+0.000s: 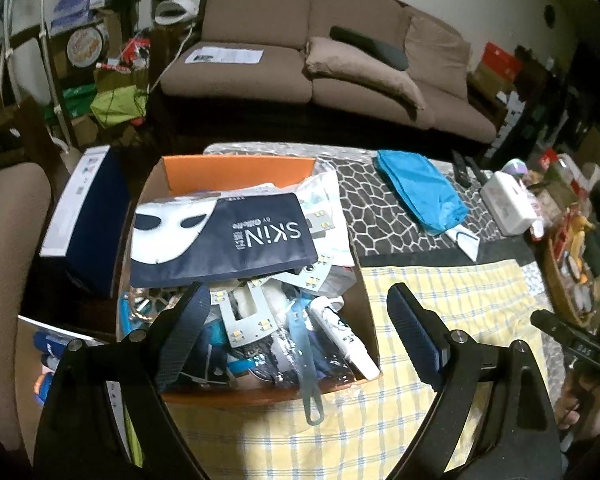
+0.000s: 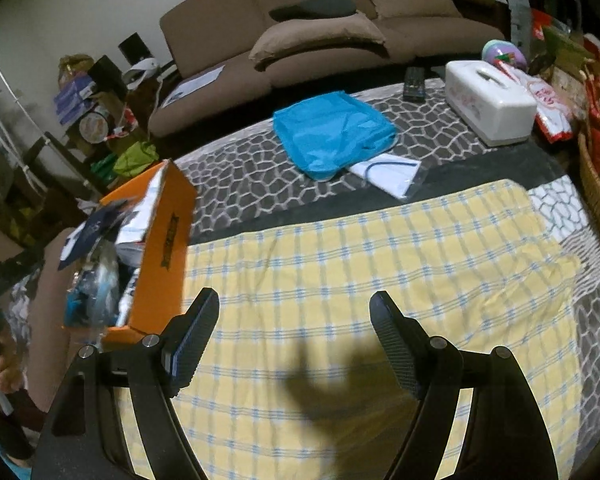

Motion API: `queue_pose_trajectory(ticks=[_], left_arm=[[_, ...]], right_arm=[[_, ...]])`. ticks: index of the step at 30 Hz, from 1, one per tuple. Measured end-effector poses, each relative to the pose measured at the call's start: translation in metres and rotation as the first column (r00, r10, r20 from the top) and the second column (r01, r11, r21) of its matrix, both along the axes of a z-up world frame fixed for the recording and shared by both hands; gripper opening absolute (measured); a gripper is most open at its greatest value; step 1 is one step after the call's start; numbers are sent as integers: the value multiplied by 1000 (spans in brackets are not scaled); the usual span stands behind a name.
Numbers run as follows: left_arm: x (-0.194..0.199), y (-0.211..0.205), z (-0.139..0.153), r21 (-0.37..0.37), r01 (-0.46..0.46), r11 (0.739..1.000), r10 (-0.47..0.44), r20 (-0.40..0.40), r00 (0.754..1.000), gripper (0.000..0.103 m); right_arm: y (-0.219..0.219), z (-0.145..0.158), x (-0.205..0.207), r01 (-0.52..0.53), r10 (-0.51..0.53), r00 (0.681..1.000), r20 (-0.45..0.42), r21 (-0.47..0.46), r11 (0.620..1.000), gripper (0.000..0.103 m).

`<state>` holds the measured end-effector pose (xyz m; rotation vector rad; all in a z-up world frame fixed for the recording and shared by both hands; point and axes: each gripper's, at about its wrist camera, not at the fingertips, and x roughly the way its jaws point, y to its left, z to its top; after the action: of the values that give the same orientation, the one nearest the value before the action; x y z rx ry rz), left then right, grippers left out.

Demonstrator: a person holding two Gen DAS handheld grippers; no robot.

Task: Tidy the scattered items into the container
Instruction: 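Reach the right tool to the white blue-trimmed plastic bag and grasp it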

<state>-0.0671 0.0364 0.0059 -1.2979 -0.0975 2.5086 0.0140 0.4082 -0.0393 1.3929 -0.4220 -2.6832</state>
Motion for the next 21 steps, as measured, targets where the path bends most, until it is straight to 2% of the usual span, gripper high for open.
queue_pose_trajectory(ticks=[3,5,6,8,11,13,14,15,17,18,21], left_arm=[[-1,6,-7,18,25,1000,-25,29,999,89],[-3,11,-12,74,59,996,-64,68,996,89],[-4,15,-14,115,78,990,-88,89,992,89],[-4,21,-17,135,93,986,-107,104,989,89],[-5,29,-20,92,82,992,-91,93,992,89],[-7,32,-25,87,72,994,-81,102,991,89],[-8,33,-27,89,68,994,-78,109,991,89],[-10,34,-30,94,62,994,-73,117,990,89],[-12,34,-34,108,54,993,-69,136,988,89],[-12,35,-35,111,57,992,-73,142,987,89],[-11,35,-31,115,62,991,-77,131,988,89]], right_arm=[[25,-6,-2,29,-29,999,20,0,1000,82],[40,-9,-8,37,-38,999,34,16,999,84],[49,-12,-17,35,-37,999,40,41,999,84],[56,-16,-33,20,-27,998,58,105,994,86],[54,-35,-83,-80,55,992,115,227,971,87],[49,-52,-114,-150,110,982,155,276,949,87],[44,-61,-129,-202,154,973,171,307,930,87],[36,-73,-148,-265,210,960,184,362,894,87],[33,-89,-170,-296,231,953,197,428,854,87],[31,-101,-186,-310,235,947,218,434,846,87],[36,-124,-218,-296,209,946,248,396,869,87]])
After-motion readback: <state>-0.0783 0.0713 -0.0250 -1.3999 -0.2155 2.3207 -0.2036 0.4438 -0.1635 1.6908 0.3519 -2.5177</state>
